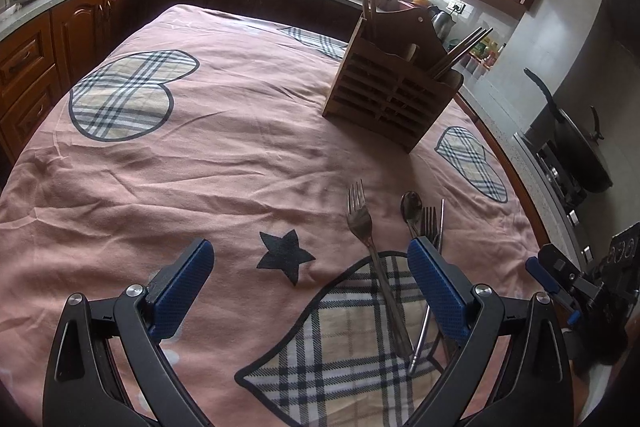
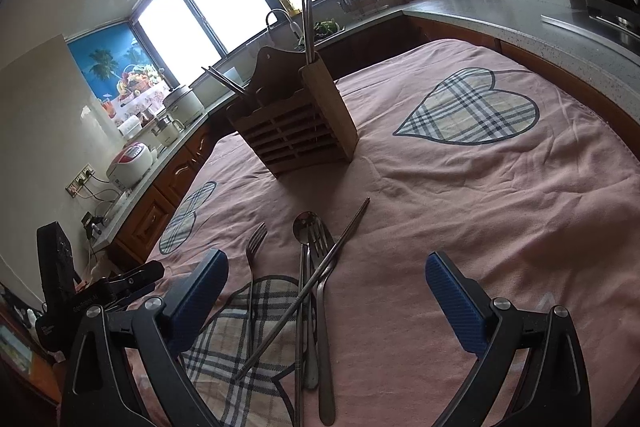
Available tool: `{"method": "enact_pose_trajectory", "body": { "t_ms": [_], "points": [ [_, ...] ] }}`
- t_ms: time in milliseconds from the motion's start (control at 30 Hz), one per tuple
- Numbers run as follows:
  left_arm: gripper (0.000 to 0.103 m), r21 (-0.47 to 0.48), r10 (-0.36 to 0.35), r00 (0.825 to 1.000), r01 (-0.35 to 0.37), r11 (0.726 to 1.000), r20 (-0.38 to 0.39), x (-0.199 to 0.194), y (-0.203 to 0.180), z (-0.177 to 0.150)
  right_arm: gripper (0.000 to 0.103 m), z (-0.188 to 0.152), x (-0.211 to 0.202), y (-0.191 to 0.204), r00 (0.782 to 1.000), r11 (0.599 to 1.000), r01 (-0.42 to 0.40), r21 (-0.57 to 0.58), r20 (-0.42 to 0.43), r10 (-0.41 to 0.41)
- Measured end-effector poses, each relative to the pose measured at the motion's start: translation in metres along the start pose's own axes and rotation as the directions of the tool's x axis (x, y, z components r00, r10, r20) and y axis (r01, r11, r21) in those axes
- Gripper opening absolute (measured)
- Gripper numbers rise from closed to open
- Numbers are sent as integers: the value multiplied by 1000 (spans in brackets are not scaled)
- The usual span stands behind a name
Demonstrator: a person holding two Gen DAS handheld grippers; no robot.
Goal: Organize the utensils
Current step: 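Move both open grippers back down to the remaining utensils, then grasp a metal chopstick with left gripper while right gripper grasps another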
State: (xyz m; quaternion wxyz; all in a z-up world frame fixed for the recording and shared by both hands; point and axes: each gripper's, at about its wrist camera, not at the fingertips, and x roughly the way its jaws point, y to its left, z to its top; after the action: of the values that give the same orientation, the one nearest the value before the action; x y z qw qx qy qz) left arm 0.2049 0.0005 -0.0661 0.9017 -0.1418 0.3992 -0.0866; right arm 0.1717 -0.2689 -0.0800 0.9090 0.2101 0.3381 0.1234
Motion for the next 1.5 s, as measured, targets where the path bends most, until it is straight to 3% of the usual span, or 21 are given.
{"method": "enact_pose_trajectory", "body": {
  "t_ms": [267, 600, 700, 900, 1000, 1100, 1167, 1233, 1300, 1367, 1500],
  "points": [
    [99, 59, -5, 999, 7, 998, -45, 24, -18, 12, 93, 12, 22, -3, 1000, 1000, 2, 12, -28, -2],
    [99, 143, 14, 995, 0, 990, -97, 62, -40, 30, 66, 26, 59, -13, 995, 998, 42, 38, -89, -39],
    [94, 155, 16, 994, 1, 988, -112, 75, -43, 36, 55, 31, 75, -15, 991, 997, 57, 42, -126, -51],
    [83, 203, 36, 982, 2, 979, -185, 109, -49, 41, 45, 37, 109, -15, 975, 995, 98, 22, -204, -91],
    [68, 223, 46, 973, 5, 975, -226, 124, -50, 40, 36, 37, 125, -17, 960, 992, 126, 5, -254, -120],
    [59, 266, 73, 976, -16, 964, -205, 126, -54, 40, 30, 41, 133, -9, 950, 985, 165, -60, -258, -175],
    [41, 282, 82, 977, -24, 959, -197, 127, -54, 41, 22, 42, 137, -3, 940, 975, 191, -109, -264, -214],
    [31, 288, 81, 977, -22, 957, -196, 127, -52, 41, 16, 41, 139, 0, 931, 963, 219, -157, -260, -254],
    [22, 281, 70, 977, -11, 960, -200, 126, -49, 43, 15, 39, 138, 5, 926, 953, 232, -196, -256, -278],
    [6, 277, 61, 977, -2, 961, -207, 125, -47, 43, 14, 37, 137, 9, 922, 944, 242, -223, -249, -296],
    [3, 258, 43, 977, 12, 966, -207, 118, -41, 43, 7, 40, 136, 4, 934, 965, 202, -166, -263, -241]
  ]
}}
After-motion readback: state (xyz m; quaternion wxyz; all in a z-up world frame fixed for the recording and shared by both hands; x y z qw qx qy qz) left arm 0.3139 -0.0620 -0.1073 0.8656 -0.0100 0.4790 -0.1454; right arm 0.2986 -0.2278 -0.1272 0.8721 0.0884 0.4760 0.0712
